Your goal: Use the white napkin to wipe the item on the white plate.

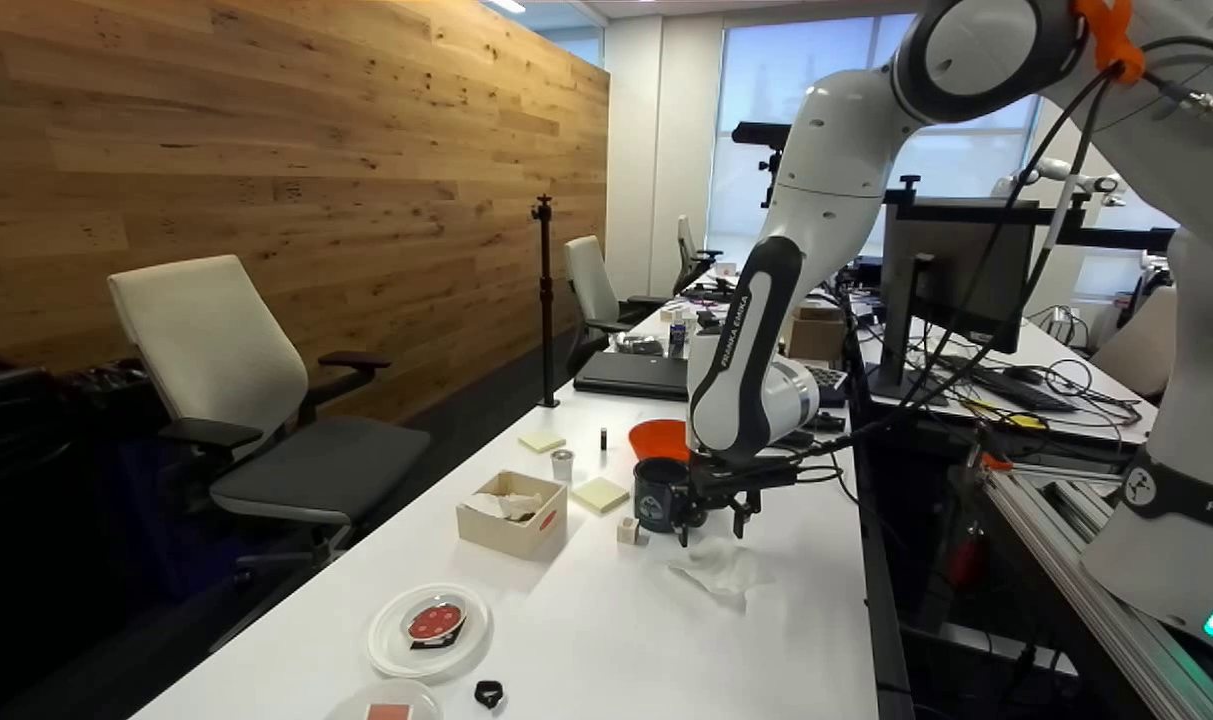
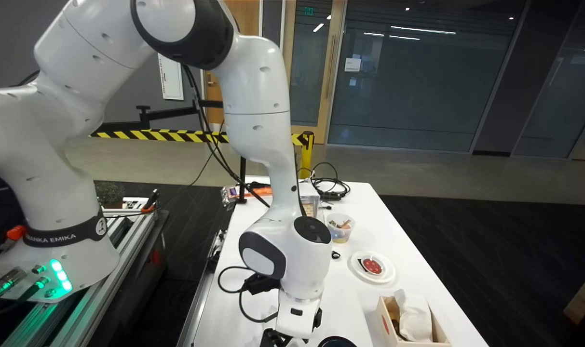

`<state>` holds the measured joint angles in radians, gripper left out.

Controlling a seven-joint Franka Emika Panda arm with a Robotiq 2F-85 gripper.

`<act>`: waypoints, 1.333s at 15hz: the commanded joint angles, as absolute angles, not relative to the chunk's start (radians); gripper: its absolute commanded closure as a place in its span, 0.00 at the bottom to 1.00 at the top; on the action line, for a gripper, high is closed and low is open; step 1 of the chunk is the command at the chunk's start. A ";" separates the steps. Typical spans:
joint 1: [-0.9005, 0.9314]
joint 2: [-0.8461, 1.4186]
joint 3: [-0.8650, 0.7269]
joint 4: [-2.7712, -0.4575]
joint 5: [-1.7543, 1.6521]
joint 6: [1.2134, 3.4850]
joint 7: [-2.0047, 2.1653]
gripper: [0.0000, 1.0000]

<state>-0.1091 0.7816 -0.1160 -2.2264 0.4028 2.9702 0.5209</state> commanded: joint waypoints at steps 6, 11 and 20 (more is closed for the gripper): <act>-0.102 0.840 -0.043 -2.169 0.463 2.965 0.542 0.00; -0.099 0.857 -0.038 -2.174 0.472 2.957 0.573 0.25; -0.089 0.858 -0.052 -2.167 0.466 2.948 0.596 0.82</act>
<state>-0.0988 0.8392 -0.0445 -2.1883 0.4351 2.9682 0.5831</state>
